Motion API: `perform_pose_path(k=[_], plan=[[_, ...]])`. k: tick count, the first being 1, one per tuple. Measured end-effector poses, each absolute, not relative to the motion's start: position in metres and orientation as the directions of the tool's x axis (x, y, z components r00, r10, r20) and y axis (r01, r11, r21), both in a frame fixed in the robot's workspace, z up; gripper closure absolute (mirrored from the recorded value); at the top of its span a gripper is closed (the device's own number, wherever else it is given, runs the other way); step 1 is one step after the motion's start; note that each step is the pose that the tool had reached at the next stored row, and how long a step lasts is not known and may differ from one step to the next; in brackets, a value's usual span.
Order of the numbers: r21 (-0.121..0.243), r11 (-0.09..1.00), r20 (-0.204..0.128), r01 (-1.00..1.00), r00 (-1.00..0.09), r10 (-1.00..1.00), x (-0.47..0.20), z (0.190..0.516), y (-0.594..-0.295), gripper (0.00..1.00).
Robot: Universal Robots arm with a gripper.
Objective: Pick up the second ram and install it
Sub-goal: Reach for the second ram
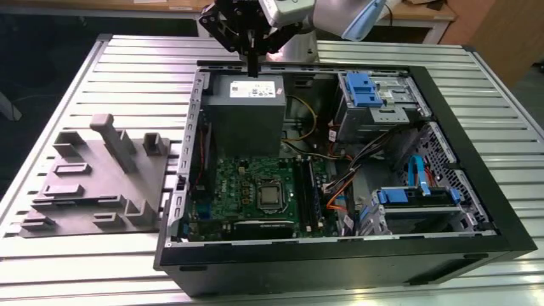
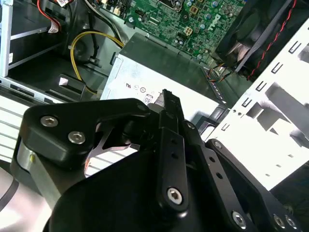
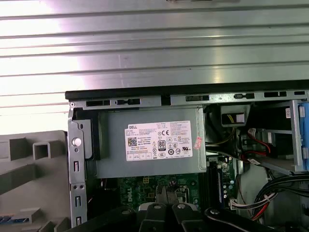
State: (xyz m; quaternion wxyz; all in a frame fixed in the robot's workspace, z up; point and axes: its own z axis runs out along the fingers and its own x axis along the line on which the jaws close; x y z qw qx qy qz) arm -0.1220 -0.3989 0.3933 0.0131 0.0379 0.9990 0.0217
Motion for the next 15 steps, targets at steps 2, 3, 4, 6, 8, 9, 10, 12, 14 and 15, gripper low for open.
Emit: perform_pose_path(k=[2,3,4,6,8,9,10,12,14,15], plan=[[0.044,0.996,-0.024,0.075,-0.997,0.076,-0.122,0.393,-0.399,0.9],[0.044,0.996,-0.024,0.075,-0.997,0.076,-0.122,0.393,-0.399,0.9],[0.044,0.996,-0.024,0.075,-0.997,0.076,-0.122,0.393,-0.399,0.9],[0.044,0.996,-0.024,0.075,-0.997,0.076,-0.123,0.393,-0.399,0.9],[0.044,0.996,-0.024,0.075,-0.997,0.076,-0.125,0.393,-0.399,0.9],[0.044,0.996,-0.024,0.075,-0.997,0.076,-0.126,0.393,-0.399,0.9],[0.044,0.996,-0.024,0.075,-0.997,0.076,-0.128,0.393,-0.399,0.9],[0.044,0.996,-0.024,0.075,-0.997,0.076,-0.132,0.393,-0.399,0.9],[0.044,0.996,-0.024,0.075,-0.997,0.076,-0.136,0.393,-0.399,0.9],[0.044,0.996,-0.024,0.075,-0.997,0.076,-0.138,0.393,-0.399,0.9]])
